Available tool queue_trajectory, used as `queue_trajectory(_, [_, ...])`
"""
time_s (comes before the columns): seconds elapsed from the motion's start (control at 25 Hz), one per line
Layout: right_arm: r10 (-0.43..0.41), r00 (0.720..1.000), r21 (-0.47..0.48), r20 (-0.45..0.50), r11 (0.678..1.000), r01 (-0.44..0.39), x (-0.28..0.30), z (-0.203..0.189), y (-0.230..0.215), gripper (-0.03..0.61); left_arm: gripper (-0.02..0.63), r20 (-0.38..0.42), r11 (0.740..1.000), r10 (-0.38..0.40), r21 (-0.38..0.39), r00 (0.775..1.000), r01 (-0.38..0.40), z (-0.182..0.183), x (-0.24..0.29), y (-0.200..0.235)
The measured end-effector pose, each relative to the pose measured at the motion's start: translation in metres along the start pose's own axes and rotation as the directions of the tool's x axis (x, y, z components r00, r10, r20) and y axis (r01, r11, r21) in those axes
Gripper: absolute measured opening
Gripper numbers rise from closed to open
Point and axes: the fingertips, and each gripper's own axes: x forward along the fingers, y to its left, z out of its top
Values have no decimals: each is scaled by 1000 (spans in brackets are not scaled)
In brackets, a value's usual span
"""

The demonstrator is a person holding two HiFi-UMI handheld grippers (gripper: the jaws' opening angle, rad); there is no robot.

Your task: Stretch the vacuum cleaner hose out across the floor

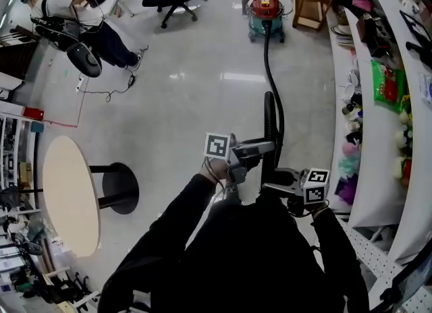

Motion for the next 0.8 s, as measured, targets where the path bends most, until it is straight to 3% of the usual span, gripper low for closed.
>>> queue_trajectory(0.08, [-31, 997, -35, -71, 999, 28, 16, -20, 5, 186, 328, -53, 995, 65, 78, 996, -61, -14, -9, 4])
queue_trajectory(0.2, [-103, 975, -100, -197, 991, 84, 51, -59, 10, 186, 244, -133, 977, 135, 183, 982, -109, -46, -38, 8])
queue_trajectory(0.32, [-192, 927, -170, -322, 975, 143, 92, -102, 14, 187, 218, -156, 982, 88, 182, 984, -59, -79, -73, 2])
queue_trajectory(0.4, [-237, 893, -199, -382, 965, 171, 116, -124, 17, 222, 207, -147, 982, 56, 187, 987, -28, -92, -102, -1])
queue_trajectory(0.48, [-231, 882, -174, -412, 969, 173, 135, -141, 28, 262, 204, -145, 981, 22, 196, 989, 7, -102, -129, -7])
queue_trajectory(0.52, [-209, 890, -133, -404, 977, 169, 139, -146, 36, 286, 202, -147, 979, 5, 201, 989, 25, -106, -141, -10])
queue_trajectory(0.6, [-148, 942, 10, -301, 987, 158, 134, -141, 54, 306, 202, -163, 975, -25, 215, 986, 60, -117, -158, -18])
queue_trajectory(0.68, [-135, 988, 184, -74, 972, 147, 108, -115, 59, 307, 202, -205, 965, -37, 247, 978, 88, -132, -168, -27])
queue_trajectory(0.72, [-163, 985, 254, 52, 956, 145, 89, -98, 54, 307, 202, -234, 958, -35, 270, 972, 99, -142, -169, -31])
queue_trajectory(0.8, [-224, 937, 349, 266, 929, 123, 53, -64, 37, 307, 201, -301, 940, -15, 322, 954, 116, -164, -168, -39])
